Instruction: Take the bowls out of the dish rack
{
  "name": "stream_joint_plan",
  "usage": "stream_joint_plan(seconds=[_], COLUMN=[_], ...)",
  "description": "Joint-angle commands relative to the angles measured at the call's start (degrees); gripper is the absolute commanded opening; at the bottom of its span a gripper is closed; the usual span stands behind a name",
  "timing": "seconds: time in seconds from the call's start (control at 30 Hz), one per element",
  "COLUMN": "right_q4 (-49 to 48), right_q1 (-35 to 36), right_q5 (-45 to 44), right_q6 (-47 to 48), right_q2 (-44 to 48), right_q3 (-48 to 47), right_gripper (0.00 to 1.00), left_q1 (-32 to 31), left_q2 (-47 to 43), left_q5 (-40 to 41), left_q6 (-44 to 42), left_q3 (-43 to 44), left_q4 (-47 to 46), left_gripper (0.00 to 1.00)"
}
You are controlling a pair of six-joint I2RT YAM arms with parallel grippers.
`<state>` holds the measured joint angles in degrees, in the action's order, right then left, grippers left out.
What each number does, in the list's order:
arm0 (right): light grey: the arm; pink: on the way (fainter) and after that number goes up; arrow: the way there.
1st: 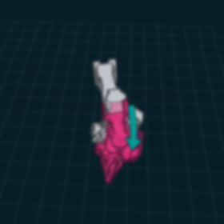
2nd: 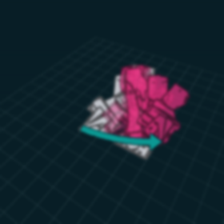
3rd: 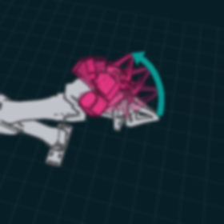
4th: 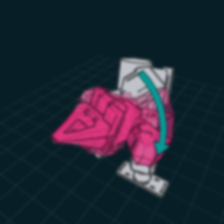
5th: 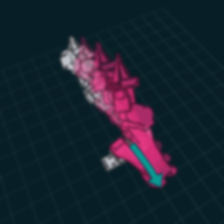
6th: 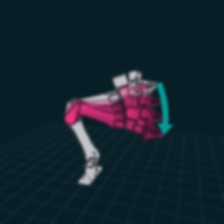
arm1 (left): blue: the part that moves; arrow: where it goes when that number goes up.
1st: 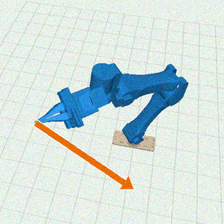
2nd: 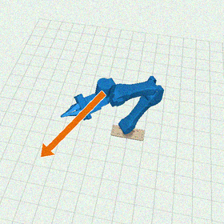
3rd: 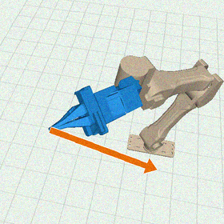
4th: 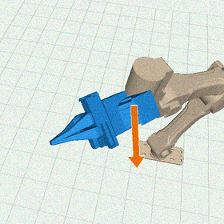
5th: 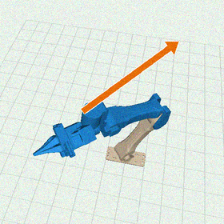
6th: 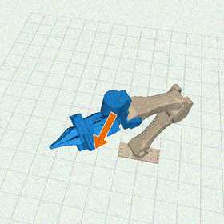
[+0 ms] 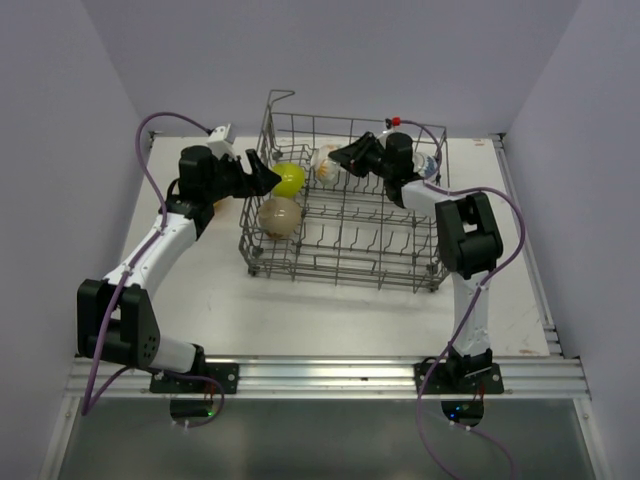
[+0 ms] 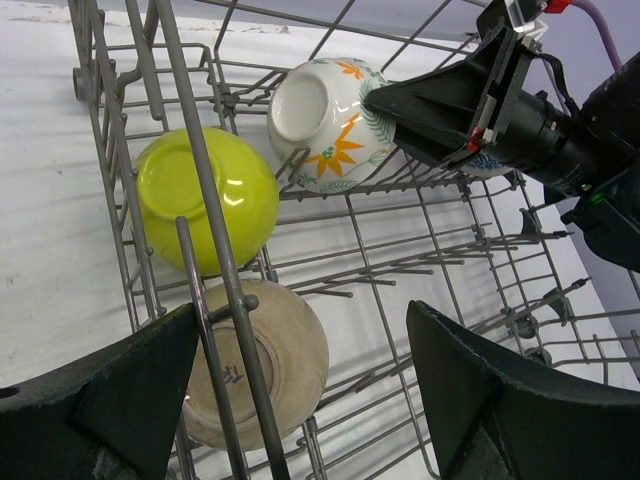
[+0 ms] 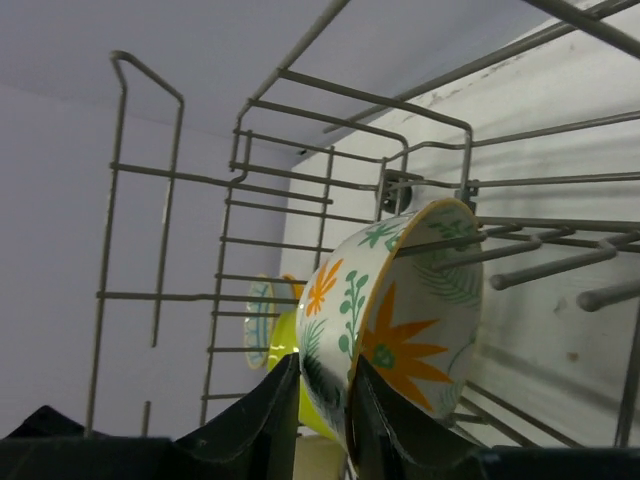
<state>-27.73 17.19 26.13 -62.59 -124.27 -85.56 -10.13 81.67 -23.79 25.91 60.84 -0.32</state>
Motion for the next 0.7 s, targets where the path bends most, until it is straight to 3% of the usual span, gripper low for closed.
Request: stream_joint_plan(seconds=[0.0,0.67], right_q4=[-12.4,-13.8], right_q1=[0.9,-1.1], right_q5=[6.6,10.9], right_q6=[-5.6,-8.3], right_q2=[4.8,11.1], right_q3=[-0.4,1.2], right_gripper=[0.00,0.00], left_q1=[-1.3,-1.3], left_q2=[0.5,0.6], left_q5=[-4.1,-2.2], left_q6=[0.5,-0.1], left_q3=[-0.1,-0.5], left_q4=[-1.6,-1.2], left_gripper=[0.87,0.88])
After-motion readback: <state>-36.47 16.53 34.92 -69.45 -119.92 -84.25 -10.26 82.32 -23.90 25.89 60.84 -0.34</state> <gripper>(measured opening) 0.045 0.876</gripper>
